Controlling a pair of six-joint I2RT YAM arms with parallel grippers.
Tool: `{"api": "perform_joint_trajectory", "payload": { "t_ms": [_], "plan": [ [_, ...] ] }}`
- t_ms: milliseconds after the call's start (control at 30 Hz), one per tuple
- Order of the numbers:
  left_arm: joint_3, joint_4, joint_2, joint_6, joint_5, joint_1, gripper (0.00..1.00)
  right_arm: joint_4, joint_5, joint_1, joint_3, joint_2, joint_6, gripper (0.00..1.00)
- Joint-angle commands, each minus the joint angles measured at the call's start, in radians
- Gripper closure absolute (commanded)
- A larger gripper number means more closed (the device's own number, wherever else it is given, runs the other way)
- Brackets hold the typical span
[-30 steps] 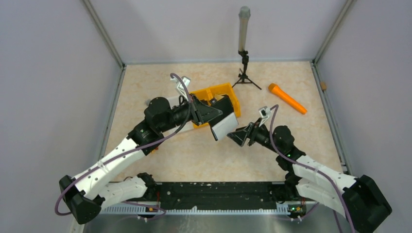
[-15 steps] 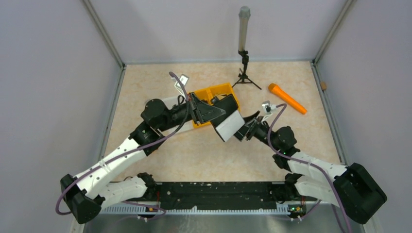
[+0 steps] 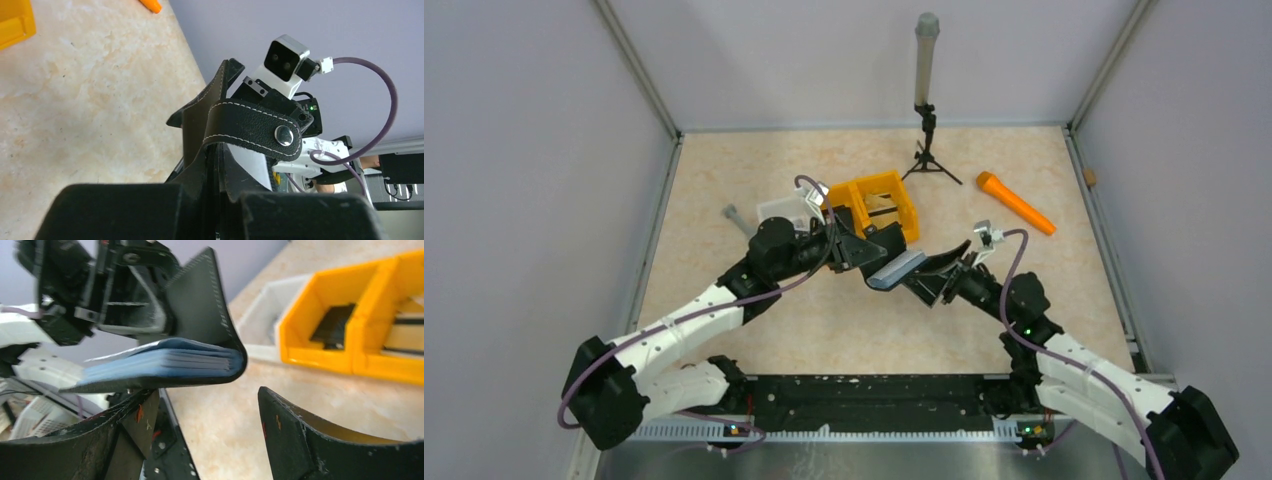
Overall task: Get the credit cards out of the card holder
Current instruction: Place the card holder at the center of the board.
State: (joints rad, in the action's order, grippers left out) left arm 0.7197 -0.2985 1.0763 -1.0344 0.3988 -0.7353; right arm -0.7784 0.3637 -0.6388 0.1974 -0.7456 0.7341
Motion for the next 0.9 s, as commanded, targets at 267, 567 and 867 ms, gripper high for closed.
{"api": "perform_joint_trajectory", "payload": {
  "t_ms": [267, 567, 867],
  "plan": [
    [-0.155, -0.317, 0.059, -0.091, 0.025, -0.006, 1.0, 0.188, -0.004, -0.005, 0.016, -0.09, -0.119, 0.2],
    [-0.195, -0.213, 0.022, 0.021, -0.082, -0.017, 1.0, 0.422, -0.07, -0.005, 0.099, -0.148, -0.248, 0.17],
    [-0.306, -0.386, 0.122, -0.001, -0.15, -0.072, 1.0, 0.415, -0.088, -0.005, 0.085, -0.218, -0.303, 0.14]
  ]
}}
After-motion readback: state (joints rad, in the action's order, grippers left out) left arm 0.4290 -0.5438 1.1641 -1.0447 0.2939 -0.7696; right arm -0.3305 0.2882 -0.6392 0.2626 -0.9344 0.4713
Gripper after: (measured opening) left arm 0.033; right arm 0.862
